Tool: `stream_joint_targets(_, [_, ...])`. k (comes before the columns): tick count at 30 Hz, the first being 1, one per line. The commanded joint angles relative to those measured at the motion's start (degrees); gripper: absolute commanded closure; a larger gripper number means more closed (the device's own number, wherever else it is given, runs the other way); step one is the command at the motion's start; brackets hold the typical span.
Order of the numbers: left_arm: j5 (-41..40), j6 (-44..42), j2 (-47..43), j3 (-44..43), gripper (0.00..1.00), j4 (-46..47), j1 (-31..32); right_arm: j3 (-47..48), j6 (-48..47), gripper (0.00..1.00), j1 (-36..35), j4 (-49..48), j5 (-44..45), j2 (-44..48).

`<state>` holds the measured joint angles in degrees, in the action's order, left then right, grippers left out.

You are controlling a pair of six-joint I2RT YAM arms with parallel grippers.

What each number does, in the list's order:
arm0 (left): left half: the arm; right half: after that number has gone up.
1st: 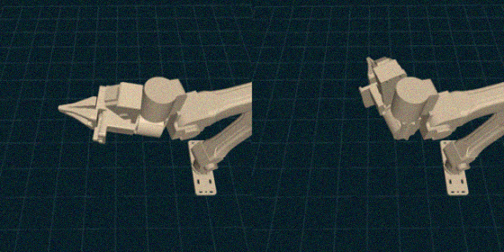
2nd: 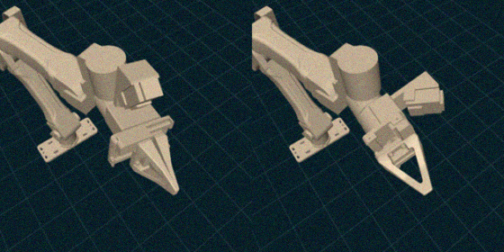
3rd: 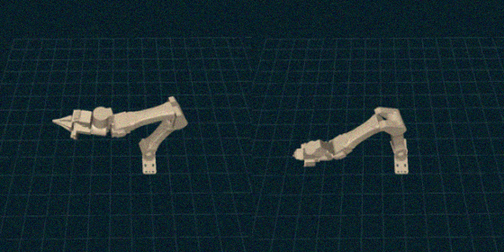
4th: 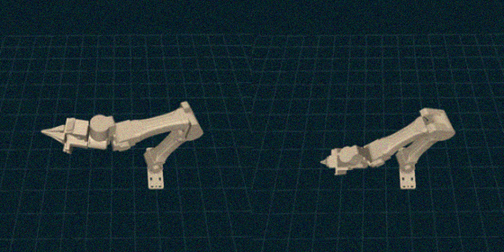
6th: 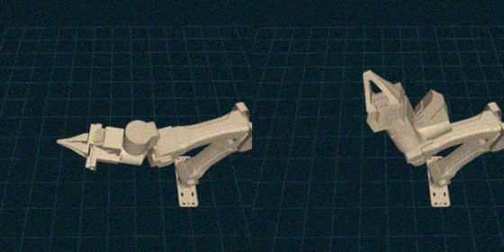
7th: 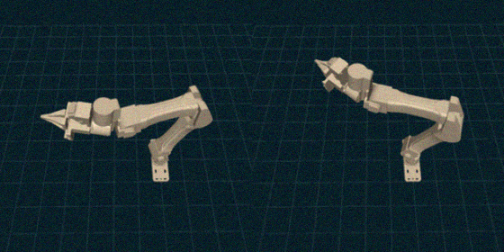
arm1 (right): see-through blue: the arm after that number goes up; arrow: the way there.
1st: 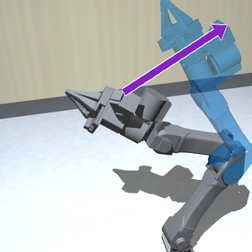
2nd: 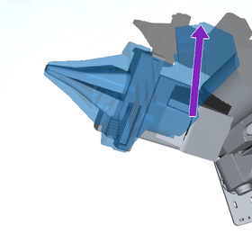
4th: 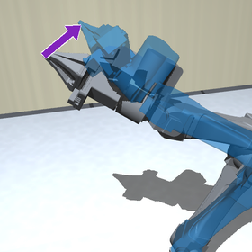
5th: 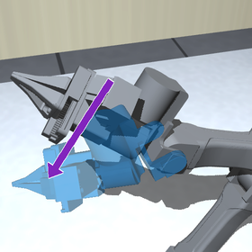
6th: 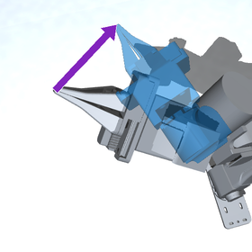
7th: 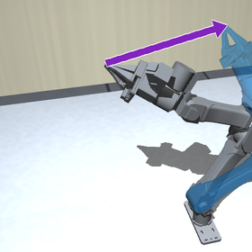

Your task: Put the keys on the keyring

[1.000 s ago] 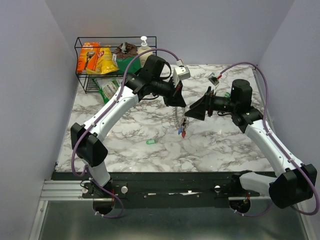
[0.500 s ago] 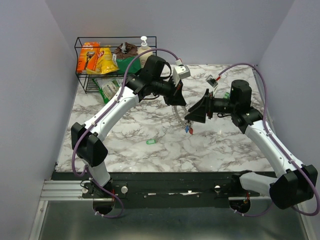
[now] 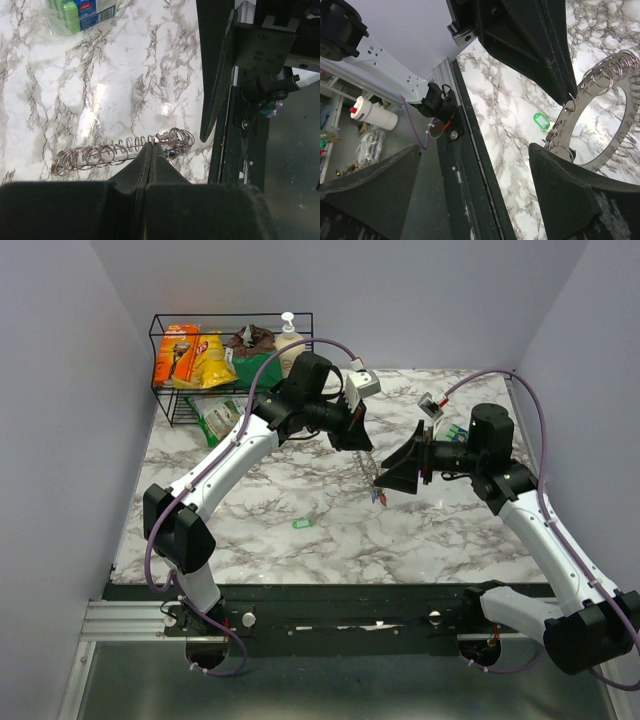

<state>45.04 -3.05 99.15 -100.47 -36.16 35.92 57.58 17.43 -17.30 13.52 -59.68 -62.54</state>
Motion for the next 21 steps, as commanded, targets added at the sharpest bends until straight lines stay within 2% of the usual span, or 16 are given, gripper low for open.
stream_joint_targets(1, [3.99,-0.2,-2.82,0.27,1.0,1.27,0.11,1.83,-1.61,0.04,-0.37,1.95,2.55,1.81])
stream_joint_targets(12, [13.4,-3.89,-3.7,-2.28,1.0,-4.26,0.11,9.73,-5.56,0.06,-0.19,5.81,4.05,0.49])
stream_joint_targets(17, [16.74,-4.07,-4.76,-2.98,1.0,-4.97,0.03,12.99,-7.93,0.15,-0.1,8.27,5.01,0.23])
stream_joint_targets(21, [21.22,-4.51,-5.02,-3.68,1.0,-5.93,0.11,15.72,-10.84,0.17,-0.19,11.26,5.19,0.4])
